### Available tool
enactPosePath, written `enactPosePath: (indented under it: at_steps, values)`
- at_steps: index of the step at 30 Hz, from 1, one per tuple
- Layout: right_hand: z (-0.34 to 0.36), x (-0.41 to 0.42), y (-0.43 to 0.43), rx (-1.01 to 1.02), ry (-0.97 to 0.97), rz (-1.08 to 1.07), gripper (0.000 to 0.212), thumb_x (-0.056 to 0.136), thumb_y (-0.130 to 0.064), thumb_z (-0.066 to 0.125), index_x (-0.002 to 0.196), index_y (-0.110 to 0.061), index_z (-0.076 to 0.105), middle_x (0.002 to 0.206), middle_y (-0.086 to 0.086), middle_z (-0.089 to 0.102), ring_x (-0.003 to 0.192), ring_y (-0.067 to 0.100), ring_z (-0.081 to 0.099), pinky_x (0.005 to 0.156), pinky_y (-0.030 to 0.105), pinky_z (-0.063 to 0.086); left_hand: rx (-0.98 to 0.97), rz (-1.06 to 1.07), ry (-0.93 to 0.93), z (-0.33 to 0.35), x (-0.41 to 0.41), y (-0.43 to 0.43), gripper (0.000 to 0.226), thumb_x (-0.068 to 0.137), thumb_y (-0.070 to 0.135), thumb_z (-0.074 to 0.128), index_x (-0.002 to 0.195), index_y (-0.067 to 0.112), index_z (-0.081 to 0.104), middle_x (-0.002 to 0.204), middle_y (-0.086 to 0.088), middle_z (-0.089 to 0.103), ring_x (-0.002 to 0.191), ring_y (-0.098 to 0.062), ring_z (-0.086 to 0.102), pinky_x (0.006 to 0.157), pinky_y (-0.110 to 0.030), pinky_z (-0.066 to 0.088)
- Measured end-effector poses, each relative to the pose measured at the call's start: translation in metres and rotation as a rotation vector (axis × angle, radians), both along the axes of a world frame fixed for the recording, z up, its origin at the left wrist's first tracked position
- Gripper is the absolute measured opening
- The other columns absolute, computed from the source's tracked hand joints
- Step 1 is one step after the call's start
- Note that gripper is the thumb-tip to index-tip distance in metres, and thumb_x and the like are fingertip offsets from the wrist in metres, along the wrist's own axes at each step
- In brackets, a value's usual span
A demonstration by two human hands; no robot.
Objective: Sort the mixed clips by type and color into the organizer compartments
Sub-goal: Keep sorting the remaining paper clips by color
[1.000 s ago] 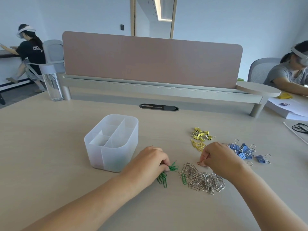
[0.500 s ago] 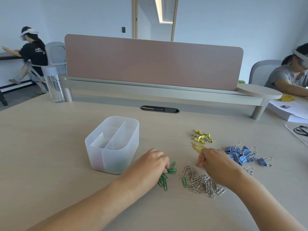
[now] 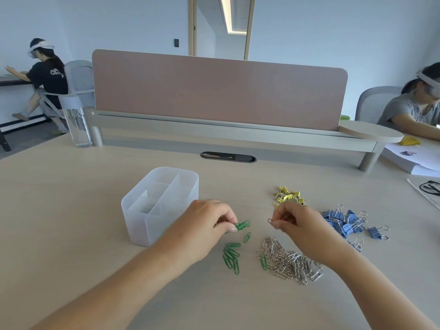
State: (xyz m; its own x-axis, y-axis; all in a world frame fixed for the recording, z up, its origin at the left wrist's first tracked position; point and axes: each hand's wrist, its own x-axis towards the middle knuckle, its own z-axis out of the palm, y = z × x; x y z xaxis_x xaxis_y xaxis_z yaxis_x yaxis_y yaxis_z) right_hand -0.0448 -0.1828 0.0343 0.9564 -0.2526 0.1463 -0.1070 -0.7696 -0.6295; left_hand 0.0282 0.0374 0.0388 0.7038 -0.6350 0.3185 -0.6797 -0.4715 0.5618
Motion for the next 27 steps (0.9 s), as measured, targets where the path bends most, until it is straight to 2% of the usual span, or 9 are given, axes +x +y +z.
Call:
enactPosePath:
  at_steps: [4,7,9,11,14,20,24,27]
  values:
    - [0.008,0.001,0.009,0.152,-0.130,0.025,0.015,0.090,-0.016,0.067,0.077,-0.020,0.062,0.062,-0.011,0.055,0.053,-0.001,0.045,0.054,0.011,0.037,-0.113,0.029,0.099,0.034,0.007,0.017,0.011,0.084,0.020,0.074,0.077,0.028,0.071,0.071,0.012,0.069,0.065,0.002,0.059,0.065,-0.016,0.047]
    - [0.008,0.002,0.013,0.147,-0.147,0.038,0.014,0.090,-0.019,0.067,0.077,-0.021,0.062,0.062,-0.011,0.055,0.054,-0.001,0.045,0.055,0.010,0.038,-0.157,0.090,0.097,0.058,0.020,0.041,0.011,0.080,0.018,0.077,0.075,0.026,0.073,0.069,0.011,0.071,0.059,0.001,0.059,0.063,-0.019,0.046]
    - [0.008,0.002,0.014,0.127,-0.145,0.042,0.014,0.090,-0.020,0.067,0.077,-0.022,0.062,0.064,-0.010,0.057,0.055,-0.001,0.046,0.056,0.011,0.039,-0.148,0.148,0.092,0.063,0.027,0.057,0.011,0.080,0.019,0.077,0.075,0.027,0.073,0.069,0.011,0.071,0.064,-0.007,0.063,0.066,-0.023,0.048]
    - [0.007,0.002,0.014,0.121,-0.149,0.042,0.014,0.090,-0.020,0.067,0.077,-0.021,0.062,0.066,-0.008,0.057,0.056,0.000,0.046,0.057,0.011,0.040,-0.111,0.206,0.099,0.060,0.032,0.067,0.011,0.081,0.020,0.077,0.073,0.027,0.073,0.069,0.011,0.070,0.067,-0.011,0.064,0.067,-0.025,0.049]
    - [0.007,0.003,0.016,0.149,-0.156,0.050,0.013,0.089,-0.019,0.067,0.077,-0.021,0.063,0.067,-0.005,0.059,0.059,0.004,0.048,0.058,0.013,0.040,-0.047,0.277,0.141,0.048,0.035,0.073,0.014,0.081,0.020,0.077,0.071,0.028,0.072,0.068,0.008,0.070,0.060,-0.005,0.058,0.060,-0.020,0.045]
    - [0.012,0.005,0.026,0.225,-0.197,0.095,0.013,0.089,-0.019,0.067,0.077,-0.021,0.063,0.066,0.000,0.057,0.060,0.011,0.045,0.057,0.020,0.037,0.083,0.364,0.094,0.042,0.033,0.077,0.013,0.083,0.018,0.076,0.075,0.028,0.072,0.072,0.010,0.067,0.072,-0.006,0.062,0.068,-0.024,0.048]
    - [0.027,0.010,0.039,0.220,-0.240,0.144,0.013,0.089,-0.021,0.067,0.077,-0.021,0.063,0.069,0.013,0.057,0.057,0.011,0.041,0.054,0.023,0.035,0.201,0.362,0.069,0.044,0.032,0.076,0.009,0.082,0.020,0.075,0.075,0.025,0.073,0.077,0.008,0.067,0.076,-0.010,0.063,0.071,-0.028,0.052]
    - [0.039,0.018,0.050,0.233,-0.254,0.173,0.013,0.089,-0.024,0.067,0.076,-0.023,0.063,0.062,0.002,0.051,0.055,0.011,0.039,0.054,0.025,0.034,0.265,0.353,0.073,0.047,0.032,0.075,0.007,0.080,0.020,0.077,0.075,0.024,0.074,0.081,0.006,0.067,0.081,-0.012,0.064,0.076,-0.031,0.054]
